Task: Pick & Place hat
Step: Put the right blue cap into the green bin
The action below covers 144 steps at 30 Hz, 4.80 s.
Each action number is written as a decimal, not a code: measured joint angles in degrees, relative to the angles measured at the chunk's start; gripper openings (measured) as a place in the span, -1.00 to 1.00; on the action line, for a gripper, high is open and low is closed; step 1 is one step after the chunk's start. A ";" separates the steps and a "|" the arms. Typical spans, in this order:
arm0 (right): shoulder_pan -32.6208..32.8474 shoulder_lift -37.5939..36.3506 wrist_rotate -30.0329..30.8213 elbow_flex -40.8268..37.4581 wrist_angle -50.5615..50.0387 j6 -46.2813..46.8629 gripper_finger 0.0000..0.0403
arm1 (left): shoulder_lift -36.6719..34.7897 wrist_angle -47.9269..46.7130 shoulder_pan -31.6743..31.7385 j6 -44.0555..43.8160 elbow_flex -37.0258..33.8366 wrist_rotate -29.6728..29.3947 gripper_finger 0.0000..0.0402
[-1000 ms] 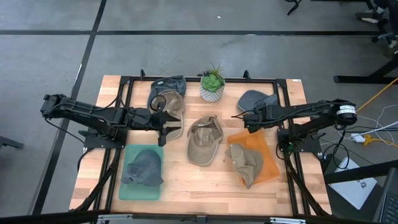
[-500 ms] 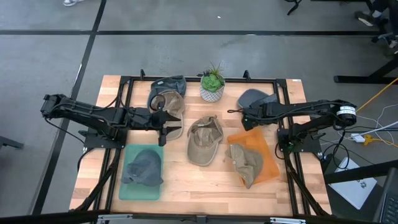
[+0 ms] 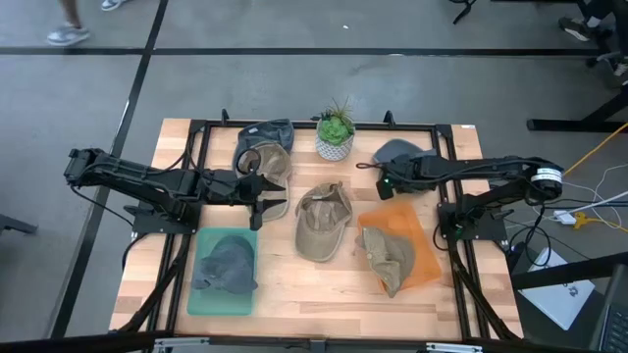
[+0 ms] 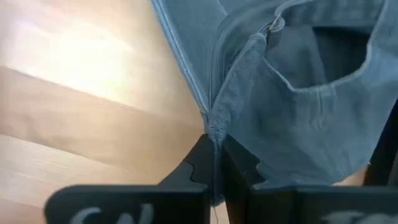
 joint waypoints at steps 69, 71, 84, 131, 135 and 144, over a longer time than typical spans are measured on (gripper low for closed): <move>25.12 23.13 -9.72 34.74 12.83 -43.94 -0.91 | 0.02 0.00 -0.07 3.96 -0.02 0.09 -0.29; 25.15 23.00 -9.65 34.74 12.78 -42.61 -0.88 | 0.02 0.00 -0.04 3.96 -0.02 0.09 -0.29; 25.11 22.89 -10.35 35.24 15.73 -29.57 -0.55 | 0.02 -0.02 -0.07 3.93 -0.02 0.17 -0.29; 13.80 36.44 -10.10 44.29 -2.94 -19.10 0.13 | 0.04 -0.99 -0.07 4.43 -0.09 3.60 -0.29; 12.77 38.14 -10.15 44.29 -2.42 -20.82 0.17 | 0.04 -1.59 -0.07 4.48 -0.09 3.58 -0.29; 10.77 40.72 -13.10 44.29 0.81 -25.27 0.17 | 0.02 -1.38 -0.04 4.57 -0.04 3.52 -0.29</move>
